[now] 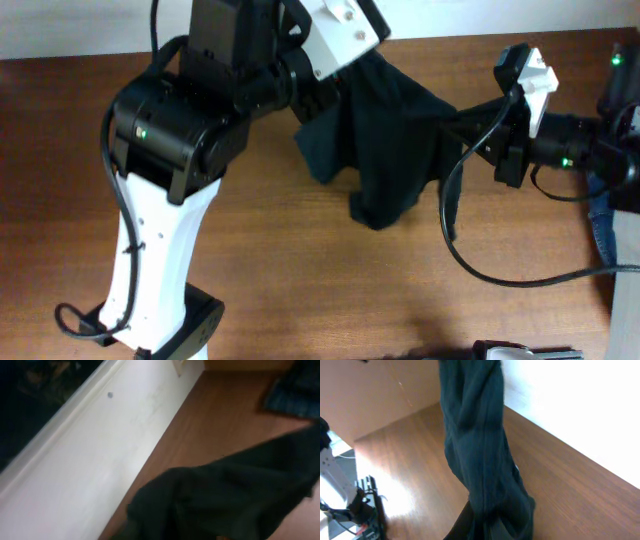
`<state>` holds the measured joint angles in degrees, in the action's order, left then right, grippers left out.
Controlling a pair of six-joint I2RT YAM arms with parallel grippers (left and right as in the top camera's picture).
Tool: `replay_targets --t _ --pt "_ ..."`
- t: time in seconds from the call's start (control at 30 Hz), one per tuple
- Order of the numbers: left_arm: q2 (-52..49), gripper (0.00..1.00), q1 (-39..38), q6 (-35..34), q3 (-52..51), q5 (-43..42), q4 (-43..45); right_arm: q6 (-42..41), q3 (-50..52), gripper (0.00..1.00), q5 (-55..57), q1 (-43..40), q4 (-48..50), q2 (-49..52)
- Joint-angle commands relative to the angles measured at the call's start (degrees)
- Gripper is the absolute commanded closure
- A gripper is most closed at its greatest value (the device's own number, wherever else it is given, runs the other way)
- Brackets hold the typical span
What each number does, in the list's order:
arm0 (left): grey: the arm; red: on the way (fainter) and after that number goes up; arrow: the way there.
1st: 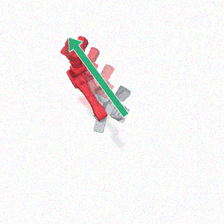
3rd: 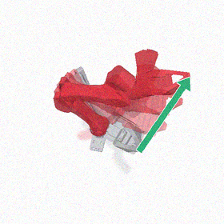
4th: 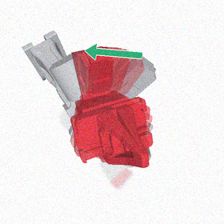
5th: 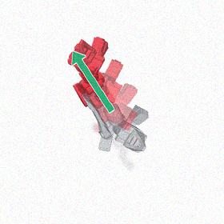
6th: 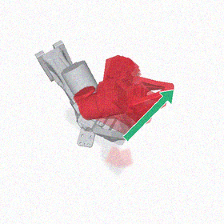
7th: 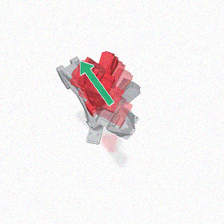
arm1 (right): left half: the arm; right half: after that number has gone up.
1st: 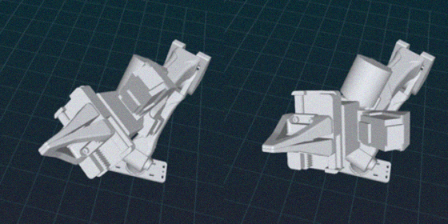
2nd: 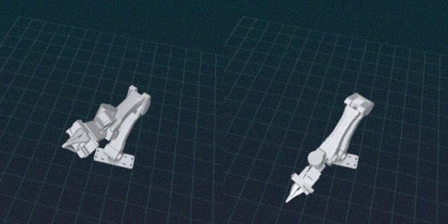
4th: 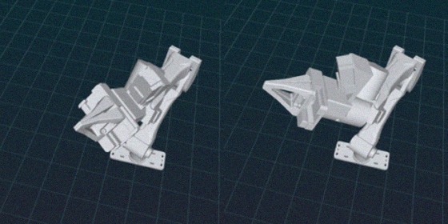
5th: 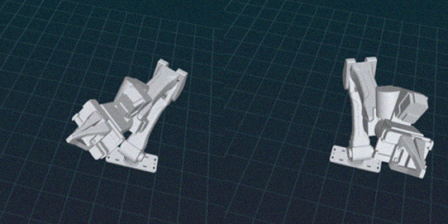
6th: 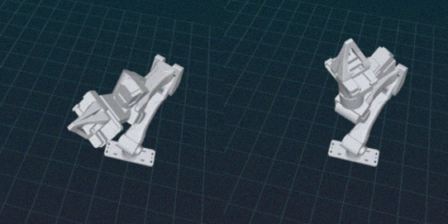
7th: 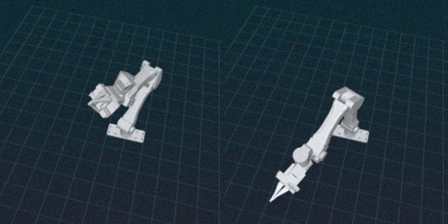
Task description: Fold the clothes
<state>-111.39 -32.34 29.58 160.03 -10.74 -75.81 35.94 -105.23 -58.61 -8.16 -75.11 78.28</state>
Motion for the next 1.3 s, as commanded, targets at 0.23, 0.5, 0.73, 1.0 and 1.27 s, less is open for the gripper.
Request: replay_targets --t 0.23,0.5,0.73,1.0,1.27 --pt "-4.13 0.31 6.58 -15.69 0.52 0.46 0.31 -0.48 -0.85 0.96 3.80 0.28 -1.18 -0.15" --pt "-9.01 0.28 8.37 -18.16 0.50 -12.00 -8.59 -0.46 -0.85 0.96 3.56 0.39 -1.46 -0.15" --pt "-13.99 0.21 8.35 -13.66 0.50 -21.49 -9.11 3.32 -0.85 0.96 3.63 4.31 -5.79 -0.15" --pt "-16.28 0.01 8.39 -2.16 0.50 -38.45 -9.33 6.25 -0.85 0.96 4.92 9.70 -8.35 -0.15" --pt "-18.56 0.01 8.35 9.49 0.50 -49.09 -18.03 6.91 -0.85 0.96 4.92 12.81 -8.96 -0.13"
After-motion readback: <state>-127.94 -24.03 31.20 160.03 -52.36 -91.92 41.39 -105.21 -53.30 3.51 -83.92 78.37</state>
